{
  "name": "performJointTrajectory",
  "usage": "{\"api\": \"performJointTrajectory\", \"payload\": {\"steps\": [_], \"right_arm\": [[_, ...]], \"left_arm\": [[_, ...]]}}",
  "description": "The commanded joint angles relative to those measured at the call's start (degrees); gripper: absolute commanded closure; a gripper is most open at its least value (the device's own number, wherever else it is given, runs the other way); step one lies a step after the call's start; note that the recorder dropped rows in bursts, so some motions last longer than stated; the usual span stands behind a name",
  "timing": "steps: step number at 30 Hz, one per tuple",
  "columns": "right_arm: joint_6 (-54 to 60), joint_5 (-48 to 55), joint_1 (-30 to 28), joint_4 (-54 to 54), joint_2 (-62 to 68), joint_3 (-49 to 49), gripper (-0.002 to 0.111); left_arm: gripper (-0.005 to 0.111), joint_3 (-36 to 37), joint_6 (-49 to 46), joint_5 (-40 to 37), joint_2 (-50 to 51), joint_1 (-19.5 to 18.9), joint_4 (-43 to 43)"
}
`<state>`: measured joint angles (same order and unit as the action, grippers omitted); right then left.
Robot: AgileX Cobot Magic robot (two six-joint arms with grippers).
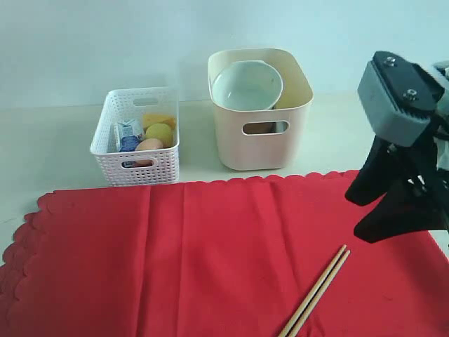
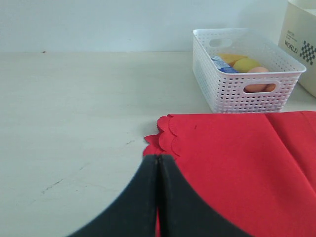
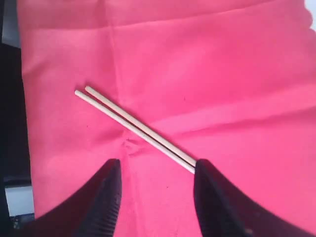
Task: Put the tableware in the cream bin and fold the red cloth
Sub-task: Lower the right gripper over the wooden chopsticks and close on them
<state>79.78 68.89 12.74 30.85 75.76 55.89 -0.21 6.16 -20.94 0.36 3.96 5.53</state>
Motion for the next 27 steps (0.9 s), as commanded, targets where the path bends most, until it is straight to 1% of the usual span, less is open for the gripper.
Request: {"api": "performJointTrajectory", "payload": {"steps": [1,3,7,11,16,21,23,27], "right_arm": [[5.7,-0.3,0.2,-1.0,4.1,-0.2,0.063],[6.2,-2.4,1.5,-4.5,6.0,-0.2,0.063],[6.1,-6.8,6.2,-13.5,9.7,-0.2,0.063],[6.1,-11.0,10.5,-18.6,13.4,-0.2,0.063],[6.1,-16.3,14.0,-22.0,17.6,-0.2,0.063],[6.3,-17.2,16.4,-25.4,21.4,-0.2,0.063],[7.6,-17.5,17.3,-25.1,23.3,-0.2,0.063],[8.7,-19.9,17.3,-25.0,26.4,-0.2,0.063]], "left_arm": [[0.107,0.2,0.1,0.6,-0.4,-0.1,-0.3],[0.107,0.2,0.1,0.6,-0.4,-0.1,-0.3],[0.107,0.2,0.1,0.6,-0.4,-0.1,-0.3],[0.107,0.2,0.1,0.6,-0.4,-0.1,-0.3],[0.107,0.2,0.1,0.6,-0.4,-0.1,-0.3],[0.107,0.2,0.1,0.6,-0.4,-0.1,-0.3],[0.107,0.2,0.1,0.6,-0.4,-0.1,-0.3],[0.107,0.2,0.1,0.6,-0.4,-0.1,-0.3]]}}
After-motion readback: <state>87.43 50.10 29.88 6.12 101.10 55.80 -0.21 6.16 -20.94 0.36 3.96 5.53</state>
